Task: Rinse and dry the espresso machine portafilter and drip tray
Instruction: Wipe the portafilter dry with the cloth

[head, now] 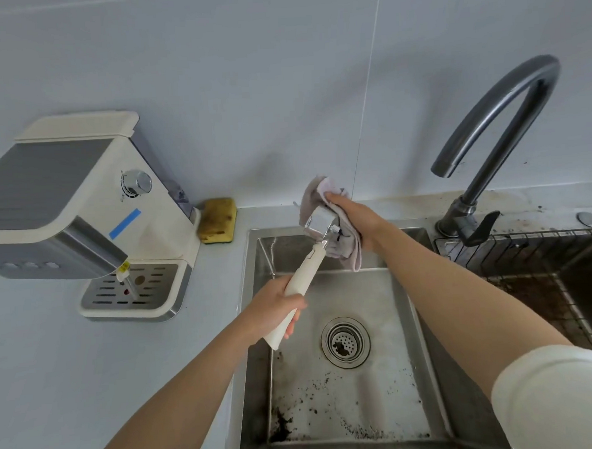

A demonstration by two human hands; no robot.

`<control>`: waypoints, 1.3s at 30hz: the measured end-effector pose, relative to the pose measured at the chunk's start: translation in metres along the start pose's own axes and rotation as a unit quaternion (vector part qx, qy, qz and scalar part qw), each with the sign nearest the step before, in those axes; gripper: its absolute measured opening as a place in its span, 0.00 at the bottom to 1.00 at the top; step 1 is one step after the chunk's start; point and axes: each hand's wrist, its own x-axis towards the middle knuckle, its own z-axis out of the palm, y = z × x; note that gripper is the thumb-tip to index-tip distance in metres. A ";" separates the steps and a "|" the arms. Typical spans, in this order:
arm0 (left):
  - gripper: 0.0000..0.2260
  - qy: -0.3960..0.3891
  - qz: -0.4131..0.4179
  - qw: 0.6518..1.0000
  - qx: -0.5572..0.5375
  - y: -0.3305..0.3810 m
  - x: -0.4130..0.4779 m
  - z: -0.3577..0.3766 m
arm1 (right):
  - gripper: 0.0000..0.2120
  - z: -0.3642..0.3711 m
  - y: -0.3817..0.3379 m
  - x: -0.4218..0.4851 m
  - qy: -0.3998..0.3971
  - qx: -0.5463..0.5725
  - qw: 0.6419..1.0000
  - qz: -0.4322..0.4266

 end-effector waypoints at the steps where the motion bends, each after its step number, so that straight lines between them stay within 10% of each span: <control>1: 0.04 -0.014 0.002 1.000 -0.016 0.003 0.000 -0.001 | 0.18 -0.002 0.003 0.000 -0.026 0.029 0.999 0.018; 15: 0.07 -0.052 0.009 0.986 -0.160 0.015 0.011 0.008 | 0.29 0.024 0.037 0.006 -0.141 0.386 0.912 0.016; 23: 0.07 0.143 -0.008 0.973 -0.180 0.027 0.025 0.014 | 0.22 0.027 0.046 -0.003 -0.021 0.362 0.932 -0.021; 30: 0.12 0.151 -0.070 0.982 -0.085 0.034 0.026 0.008 | 0.32 0.032 0.038 -0.010 -0.035 0.279 0.959 -0.033; 36: 0.04 0.154 0.018 0.986 0.053 0.031 0.032 0.015 | 0.11 0.040 0.044 -0.009 0.059 0.128 0.987 -0.077; 39: 0.07 0.146 0.034 0.985 0.081 0.030 0.032 0.017 | 0.21 0.041 0.041 -0.010 0.061 0.155 0.979 -0.114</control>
